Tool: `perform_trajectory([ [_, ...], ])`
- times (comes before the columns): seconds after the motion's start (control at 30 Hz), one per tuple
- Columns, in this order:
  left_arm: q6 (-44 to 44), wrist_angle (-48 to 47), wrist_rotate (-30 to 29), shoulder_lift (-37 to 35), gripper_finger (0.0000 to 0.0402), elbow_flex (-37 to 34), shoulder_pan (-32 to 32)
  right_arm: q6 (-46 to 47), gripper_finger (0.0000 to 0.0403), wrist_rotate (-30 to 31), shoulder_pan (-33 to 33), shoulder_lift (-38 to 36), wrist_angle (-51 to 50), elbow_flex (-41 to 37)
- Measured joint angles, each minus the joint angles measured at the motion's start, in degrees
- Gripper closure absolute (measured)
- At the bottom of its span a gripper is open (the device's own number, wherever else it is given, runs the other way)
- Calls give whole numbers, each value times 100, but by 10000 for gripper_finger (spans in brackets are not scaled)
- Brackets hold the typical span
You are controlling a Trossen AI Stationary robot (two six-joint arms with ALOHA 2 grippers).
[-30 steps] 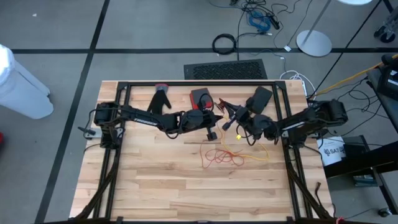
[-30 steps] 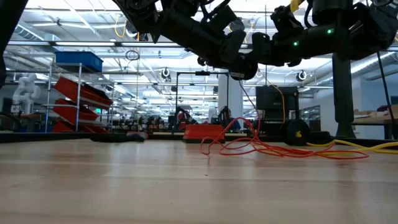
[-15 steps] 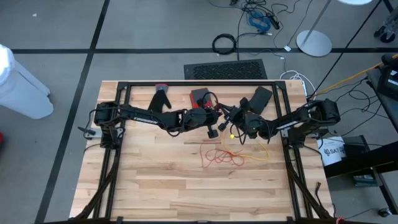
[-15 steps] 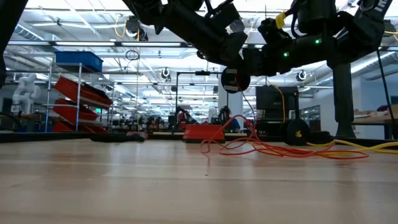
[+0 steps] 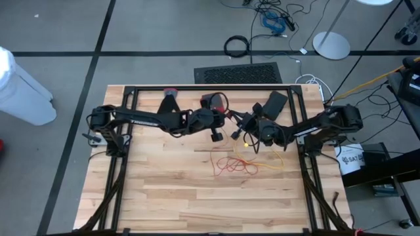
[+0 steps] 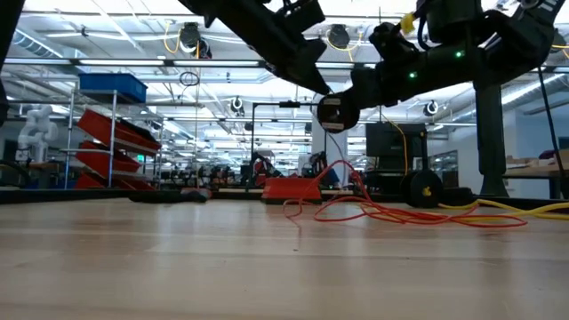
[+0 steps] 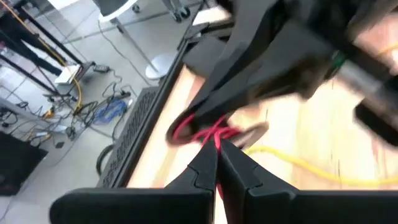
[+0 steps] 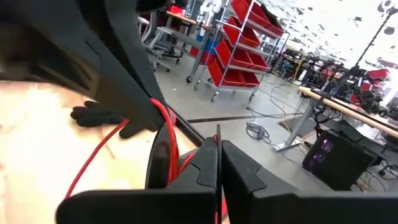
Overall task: Coil cords
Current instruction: Coil the red wire onto the spool
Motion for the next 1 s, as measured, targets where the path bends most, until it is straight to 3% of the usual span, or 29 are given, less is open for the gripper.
perform_trajectory([
  [0.33, 11, -671, 144, -137, 388, -1, 295, 10, 403, -315, 115, -540, -689, -2],
  [0.6, 1, -676, 541, -133, 388, -4, 440, 195, 403, -899, 117, -916, -1051, 0],
  [1.0, -12, -504, 783, -109, 363, -151, 469, 256, 403, -1009, 122, -967, -1070, -2],
])
